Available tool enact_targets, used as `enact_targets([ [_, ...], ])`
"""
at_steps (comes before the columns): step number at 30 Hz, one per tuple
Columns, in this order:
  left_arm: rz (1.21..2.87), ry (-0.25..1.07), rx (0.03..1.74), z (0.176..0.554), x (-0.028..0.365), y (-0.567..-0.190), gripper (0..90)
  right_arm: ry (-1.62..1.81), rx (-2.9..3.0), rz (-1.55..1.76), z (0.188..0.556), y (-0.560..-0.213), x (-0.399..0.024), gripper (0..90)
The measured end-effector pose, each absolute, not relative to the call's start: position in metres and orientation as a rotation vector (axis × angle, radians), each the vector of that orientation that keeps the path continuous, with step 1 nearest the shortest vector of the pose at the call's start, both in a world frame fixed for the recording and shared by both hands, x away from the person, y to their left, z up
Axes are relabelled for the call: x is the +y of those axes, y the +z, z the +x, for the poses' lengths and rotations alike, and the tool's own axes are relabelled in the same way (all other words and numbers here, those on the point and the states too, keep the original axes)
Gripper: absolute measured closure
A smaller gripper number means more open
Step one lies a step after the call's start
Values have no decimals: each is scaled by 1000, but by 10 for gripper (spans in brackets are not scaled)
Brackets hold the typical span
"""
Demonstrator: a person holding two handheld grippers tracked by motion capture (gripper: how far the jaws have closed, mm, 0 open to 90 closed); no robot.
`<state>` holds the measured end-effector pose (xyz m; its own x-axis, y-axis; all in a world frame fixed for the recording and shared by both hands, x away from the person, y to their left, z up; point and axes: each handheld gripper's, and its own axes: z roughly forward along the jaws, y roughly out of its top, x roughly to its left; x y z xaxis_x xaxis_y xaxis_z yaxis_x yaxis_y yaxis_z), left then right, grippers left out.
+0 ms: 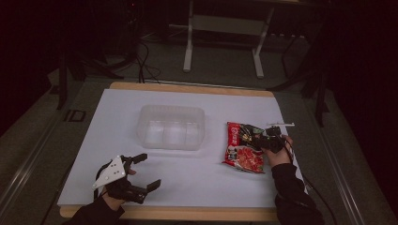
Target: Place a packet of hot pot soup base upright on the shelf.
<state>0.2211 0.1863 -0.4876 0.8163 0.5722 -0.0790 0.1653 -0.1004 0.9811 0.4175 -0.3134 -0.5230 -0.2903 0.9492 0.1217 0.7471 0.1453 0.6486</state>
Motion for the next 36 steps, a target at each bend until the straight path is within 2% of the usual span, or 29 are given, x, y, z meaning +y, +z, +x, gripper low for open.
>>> enact_targets([
  [6,1666,378,587,221,186,-488,21,872,2103,1679,420,-521,-313,606],
  [7,1670,377,587,221,186,-488,21,886,2117,1688,420,-521,-312,704],
  [9,1670,377,588,221,185,-488,20,876,2114,1693,421,-521,-311,721],
  [10,1670,377,588,221,185,-488,21,856,2119,1702,422,-519,-311,776],
  [14,1671,382,588,221,186,-488,21,877,2113,1708,422,-514,-312,847],
  [26,1667,397,605,222,187,-488,20,973,2095,1563,411,-477,-300,878],
  [27,1664,417,610,222,187,-488,20,1034,2071,1546,405,-465,-297,882],
  [36,1638,449,621,223,189,-489,21,1179,2033,1456,385,-435,-289,883],
])
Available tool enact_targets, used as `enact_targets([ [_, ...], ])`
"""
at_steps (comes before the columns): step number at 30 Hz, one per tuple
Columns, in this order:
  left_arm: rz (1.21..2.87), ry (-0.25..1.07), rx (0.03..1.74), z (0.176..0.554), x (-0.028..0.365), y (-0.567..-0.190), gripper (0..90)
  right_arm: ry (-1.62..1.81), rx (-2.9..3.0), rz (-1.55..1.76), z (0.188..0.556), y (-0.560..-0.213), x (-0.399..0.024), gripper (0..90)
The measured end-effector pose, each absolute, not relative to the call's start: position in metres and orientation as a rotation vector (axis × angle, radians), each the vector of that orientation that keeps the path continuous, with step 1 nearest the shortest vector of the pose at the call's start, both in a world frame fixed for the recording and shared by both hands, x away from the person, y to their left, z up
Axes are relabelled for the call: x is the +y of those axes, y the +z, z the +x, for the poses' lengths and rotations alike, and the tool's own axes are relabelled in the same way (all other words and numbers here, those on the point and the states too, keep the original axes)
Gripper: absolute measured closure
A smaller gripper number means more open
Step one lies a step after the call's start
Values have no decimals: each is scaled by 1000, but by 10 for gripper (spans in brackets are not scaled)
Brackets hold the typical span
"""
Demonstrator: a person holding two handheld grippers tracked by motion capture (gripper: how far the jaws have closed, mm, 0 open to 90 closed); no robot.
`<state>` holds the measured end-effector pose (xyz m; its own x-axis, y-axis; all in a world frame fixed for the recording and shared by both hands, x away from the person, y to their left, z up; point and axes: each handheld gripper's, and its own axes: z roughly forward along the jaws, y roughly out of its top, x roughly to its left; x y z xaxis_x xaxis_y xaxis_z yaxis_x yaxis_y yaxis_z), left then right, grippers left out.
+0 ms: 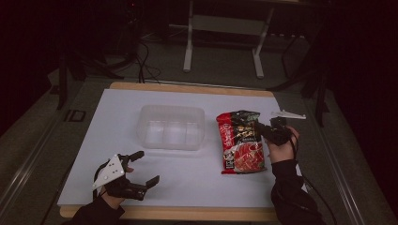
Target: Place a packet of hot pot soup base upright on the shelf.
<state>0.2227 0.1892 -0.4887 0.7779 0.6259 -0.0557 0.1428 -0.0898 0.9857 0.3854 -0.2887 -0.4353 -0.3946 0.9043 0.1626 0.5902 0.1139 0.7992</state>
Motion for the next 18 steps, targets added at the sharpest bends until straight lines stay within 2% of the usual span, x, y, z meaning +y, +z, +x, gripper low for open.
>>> enact_targets([
  [9,1647,478,650,226,190,-491,22,1263,2000,1364,365,-411,-293,883],
  [18,1669,440,690,230,190,-488,22,1282,1950,1278,350,-389,-298,885],
])
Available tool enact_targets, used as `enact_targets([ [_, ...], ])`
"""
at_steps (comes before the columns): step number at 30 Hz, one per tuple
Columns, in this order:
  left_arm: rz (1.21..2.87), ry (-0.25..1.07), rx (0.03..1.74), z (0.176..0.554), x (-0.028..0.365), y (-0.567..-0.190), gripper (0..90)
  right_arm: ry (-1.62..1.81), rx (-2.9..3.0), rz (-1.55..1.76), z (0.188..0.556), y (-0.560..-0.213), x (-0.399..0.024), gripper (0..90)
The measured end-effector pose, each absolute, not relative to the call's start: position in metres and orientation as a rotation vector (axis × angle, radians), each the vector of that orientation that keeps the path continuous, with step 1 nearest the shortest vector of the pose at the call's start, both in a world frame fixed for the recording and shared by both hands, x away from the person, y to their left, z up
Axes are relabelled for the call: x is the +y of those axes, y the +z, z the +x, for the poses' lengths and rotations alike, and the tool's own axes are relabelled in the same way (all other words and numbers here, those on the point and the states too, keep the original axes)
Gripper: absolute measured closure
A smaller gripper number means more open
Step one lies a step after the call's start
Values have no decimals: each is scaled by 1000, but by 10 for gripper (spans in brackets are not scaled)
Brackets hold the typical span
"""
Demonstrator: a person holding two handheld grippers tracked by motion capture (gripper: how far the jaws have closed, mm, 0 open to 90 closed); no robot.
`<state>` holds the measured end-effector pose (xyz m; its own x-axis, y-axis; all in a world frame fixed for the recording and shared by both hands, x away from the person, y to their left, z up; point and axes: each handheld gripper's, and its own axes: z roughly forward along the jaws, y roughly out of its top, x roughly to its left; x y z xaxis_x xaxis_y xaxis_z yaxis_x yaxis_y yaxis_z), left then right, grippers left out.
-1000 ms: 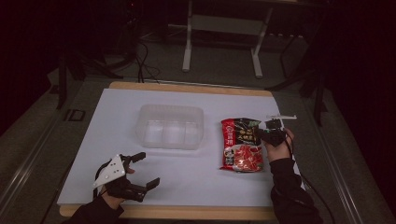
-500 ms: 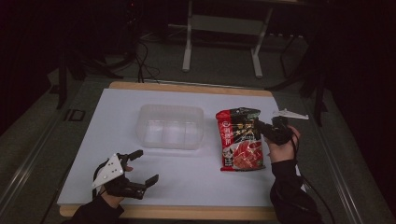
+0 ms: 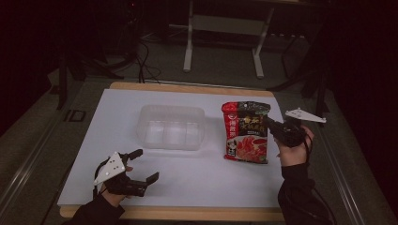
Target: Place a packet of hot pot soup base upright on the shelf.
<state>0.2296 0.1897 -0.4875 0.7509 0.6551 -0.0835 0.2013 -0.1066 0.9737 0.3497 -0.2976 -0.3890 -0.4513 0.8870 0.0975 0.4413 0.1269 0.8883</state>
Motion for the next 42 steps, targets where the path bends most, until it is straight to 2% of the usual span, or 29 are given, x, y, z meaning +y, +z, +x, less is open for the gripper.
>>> enact_targets([
  [7,1702,416,728,234,187,-475,29,1329,1925,1234,339,-371,-298,886],
  [20,1685,420,696,256,177,-427,48,1434,1958,1088,306,-343,-278,885],
  [29,1694,412,615,279,156,-403,140,1506,2014,1022,293,-334,-262,885],
  [42,1723,361,526,294,126,-376,209,1553,2092,914,280,-327,-234,884],
])
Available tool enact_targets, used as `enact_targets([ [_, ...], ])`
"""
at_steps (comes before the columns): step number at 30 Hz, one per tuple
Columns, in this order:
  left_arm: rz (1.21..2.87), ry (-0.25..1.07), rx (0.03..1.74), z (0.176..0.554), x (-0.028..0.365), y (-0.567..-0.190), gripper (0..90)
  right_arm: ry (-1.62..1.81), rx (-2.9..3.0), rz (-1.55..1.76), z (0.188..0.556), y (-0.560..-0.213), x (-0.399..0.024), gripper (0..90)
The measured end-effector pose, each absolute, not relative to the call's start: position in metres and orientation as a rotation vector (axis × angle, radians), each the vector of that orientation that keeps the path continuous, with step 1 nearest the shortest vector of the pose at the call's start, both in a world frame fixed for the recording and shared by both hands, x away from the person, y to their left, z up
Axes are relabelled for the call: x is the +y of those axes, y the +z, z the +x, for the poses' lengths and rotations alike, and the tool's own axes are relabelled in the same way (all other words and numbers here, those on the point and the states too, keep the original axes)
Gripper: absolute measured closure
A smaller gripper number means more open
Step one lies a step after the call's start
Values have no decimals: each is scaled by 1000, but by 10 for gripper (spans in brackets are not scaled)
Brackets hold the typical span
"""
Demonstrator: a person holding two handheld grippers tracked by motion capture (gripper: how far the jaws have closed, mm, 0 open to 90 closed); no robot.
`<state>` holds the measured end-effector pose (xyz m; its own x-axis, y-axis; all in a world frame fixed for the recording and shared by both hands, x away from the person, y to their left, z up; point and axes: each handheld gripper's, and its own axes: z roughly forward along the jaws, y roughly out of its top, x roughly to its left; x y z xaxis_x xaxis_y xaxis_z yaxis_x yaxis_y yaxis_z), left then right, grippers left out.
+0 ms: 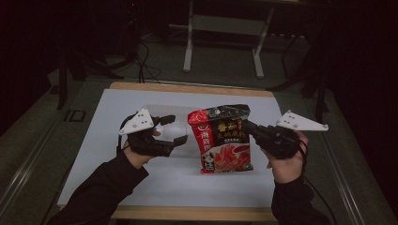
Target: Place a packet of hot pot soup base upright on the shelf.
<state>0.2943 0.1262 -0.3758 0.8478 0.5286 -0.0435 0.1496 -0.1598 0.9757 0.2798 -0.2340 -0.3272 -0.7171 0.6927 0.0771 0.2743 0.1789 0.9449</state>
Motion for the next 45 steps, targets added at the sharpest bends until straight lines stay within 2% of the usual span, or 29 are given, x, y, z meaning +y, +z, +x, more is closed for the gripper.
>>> enact_targets([
  [8,1739,317,488,297,110,-370,258,1593,2131,846,273,-326,-218,884],
  [20,1739,256,440,297,109,-367,620,1595,2186,823,273,-336,-206,883],
  [28,1765,275,412,293,105,-363,740,1609,2183,838,276,-337,-208,883],
  [33,1767,309,430,289,101,-361,782,1614,2177,854,277,-339,-209,882],
  [41,1750,271,476,289,101,-358,819,1650,2190,863,283,-342,-212,871],
  [45,1759,297,485,287,100,-356,827,1663,2213,866,287,-343,-212,847],
])
